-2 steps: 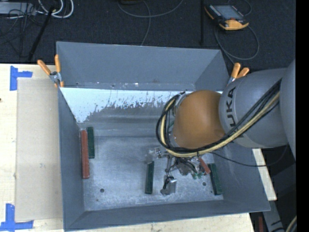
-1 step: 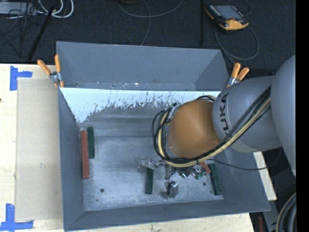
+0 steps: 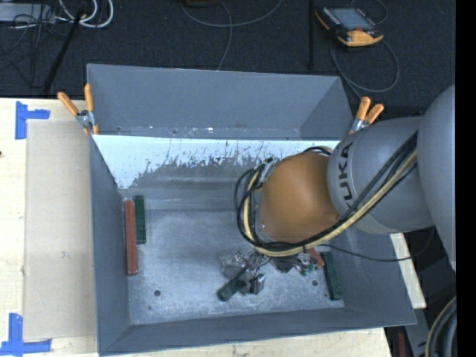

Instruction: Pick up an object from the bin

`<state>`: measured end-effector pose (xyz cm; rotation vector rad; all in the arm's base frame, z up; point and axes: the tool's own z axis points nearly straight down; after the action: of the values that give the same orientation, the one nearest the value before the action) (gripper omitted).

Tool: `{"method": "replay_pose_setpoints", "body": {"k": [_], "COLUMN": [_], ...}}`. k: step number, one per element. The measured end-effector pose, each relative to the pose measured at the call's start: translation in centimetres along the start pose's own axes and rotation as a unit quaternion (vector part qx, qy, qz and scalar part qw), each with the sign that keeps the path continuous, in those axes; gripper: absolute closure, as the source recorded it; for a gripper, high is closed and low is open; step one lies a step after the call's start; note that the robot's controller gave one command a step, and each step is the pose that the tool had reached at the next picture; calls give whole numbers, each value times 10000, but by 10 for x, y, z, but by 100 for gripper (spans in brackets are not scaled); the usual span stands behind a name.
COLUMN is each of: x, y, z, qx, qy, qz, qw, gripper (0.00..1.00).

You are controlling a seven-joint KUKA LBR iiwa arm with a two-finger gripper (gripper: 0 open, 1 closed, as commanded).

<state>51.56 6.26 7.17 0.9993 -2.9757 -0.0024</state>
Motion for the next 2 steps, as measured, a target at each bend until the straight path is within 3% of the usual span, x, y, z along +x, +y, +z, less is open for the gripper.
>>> {"method": "replay_pose_setpoints", "body": {"k": [1, 2], "x": [-1, 38], "y": [-4, -20], "z": [-125, -61], "qx": [30, -8], "qy": [-48, 22], "qz": [132, -332], "qw": [9999, 9994], "gripper": [100, 100]}}
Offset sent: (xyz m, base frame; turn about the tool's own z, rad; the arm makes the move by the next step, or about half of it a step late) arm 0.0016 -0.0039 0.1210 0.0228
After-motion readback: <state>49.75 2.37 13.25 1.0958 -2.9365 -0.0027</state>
